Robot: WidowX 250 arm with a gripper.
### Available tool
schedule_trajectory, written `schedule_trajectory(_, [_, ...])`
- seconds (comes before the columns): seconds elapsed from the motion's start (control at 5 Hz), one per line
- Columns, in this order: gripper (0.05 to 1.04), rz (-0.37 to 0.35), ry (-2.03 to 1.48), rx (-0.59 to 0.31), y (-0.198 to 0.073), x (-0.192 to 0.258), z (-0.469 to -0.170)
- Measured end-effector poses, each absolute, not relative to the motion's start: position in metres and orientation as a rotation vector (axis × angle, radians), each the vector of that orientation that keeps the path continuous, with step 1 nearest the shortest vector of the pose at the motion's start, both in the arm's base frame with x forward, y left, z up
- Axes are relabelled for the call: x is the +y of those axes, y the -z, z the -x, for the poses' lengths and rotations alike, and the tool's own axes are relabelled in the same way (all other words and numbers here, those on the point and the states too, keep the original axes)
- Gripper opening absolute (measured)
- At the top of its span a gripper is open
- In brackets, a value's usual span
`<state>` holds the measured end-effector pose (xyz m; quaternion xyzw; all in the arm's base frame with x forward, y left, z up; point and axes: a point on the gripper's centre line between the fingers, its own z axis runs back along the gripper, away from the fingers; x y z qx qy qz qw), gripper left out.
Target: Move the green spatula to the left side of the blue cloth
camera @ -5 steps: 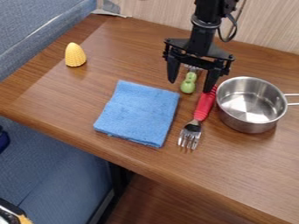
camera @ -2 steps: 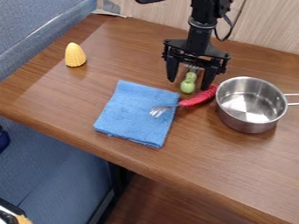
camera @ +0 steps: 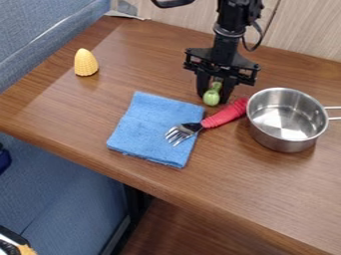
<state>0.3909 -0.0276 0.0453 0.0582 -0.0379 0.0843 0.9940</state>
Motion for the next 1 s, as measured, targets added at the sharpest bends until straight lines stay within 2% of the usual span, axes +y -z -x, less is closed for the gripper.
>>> schedule_trajectory(0.6, [0.375,-0.159,-0.139,-0.058,-0.046,-0.025,-0.387])
schedule_trajectory(0.8, [0.375,-0.167,-0.125,-0.073,-0.055,-0.023,-0.389])
schedule_trajectory(1.0, [0.375,-0.169,-0.133,-0.137,-0.082,-0.018,-0.391])
